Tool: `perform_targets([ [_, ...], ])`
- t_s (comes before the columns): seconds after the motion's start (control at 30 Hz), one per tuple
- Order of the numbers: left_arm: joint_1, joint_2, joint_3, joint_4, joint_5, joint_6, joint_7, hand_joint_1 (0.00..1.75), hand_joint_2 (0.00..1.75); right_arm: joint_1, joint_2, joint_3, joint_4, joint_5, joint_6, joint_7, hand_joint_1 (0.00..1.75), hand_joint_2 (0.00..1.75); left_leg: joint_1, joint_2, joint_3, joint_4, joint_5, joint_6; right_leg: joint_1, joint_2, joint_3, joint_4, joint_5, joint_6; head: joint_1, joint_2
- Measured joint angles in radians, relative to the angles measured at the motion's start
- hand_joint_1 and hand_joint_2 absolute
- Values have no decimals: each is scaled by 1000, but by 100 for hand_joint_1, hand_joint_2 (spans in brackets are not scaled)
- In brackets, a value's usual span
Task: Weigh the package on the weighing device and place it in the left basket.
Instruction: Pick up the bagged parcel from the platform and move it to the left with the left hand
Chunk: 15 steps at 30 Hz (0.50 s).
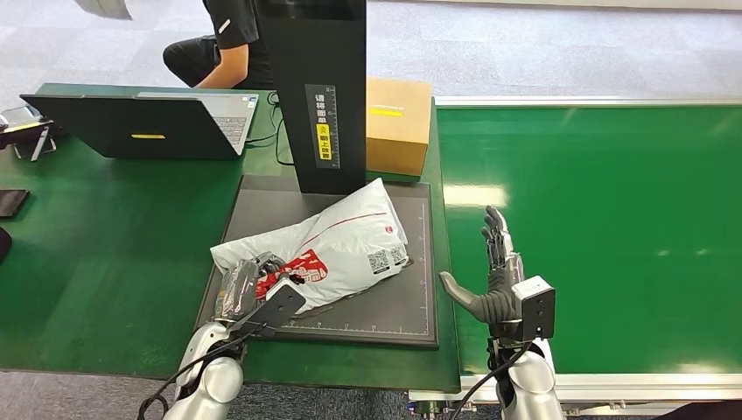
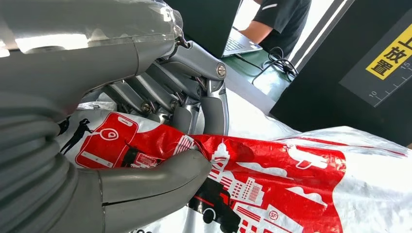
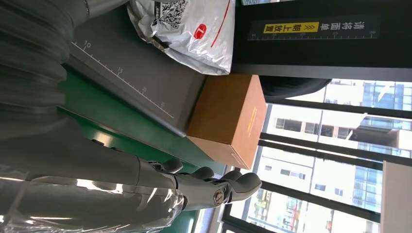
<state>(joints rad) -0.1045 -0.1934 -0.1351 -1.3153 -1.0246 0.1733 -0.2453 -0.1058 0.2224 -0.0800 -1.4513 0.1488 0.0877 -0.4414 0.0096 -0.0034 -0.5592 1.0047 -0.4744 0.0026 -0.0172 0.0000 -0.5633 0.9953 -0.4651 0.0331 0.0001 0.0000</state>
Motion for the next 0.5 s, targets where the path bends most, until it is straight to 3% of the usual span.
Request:
perform_targets([
  [0.3,1,0,2,1,1,9,-5,175,175,0,0,0,2,0,0,0,0,175,0,0,0,0,0,0,0,0,0,0,0,0,0,0],
  [0.5,-16,11,50,9,-33,94,29,175,175,0,0,0,4,-3,-2,0,0,175,0,0,0,0,0,0,0,0,0,0,0,0,0,0],
])
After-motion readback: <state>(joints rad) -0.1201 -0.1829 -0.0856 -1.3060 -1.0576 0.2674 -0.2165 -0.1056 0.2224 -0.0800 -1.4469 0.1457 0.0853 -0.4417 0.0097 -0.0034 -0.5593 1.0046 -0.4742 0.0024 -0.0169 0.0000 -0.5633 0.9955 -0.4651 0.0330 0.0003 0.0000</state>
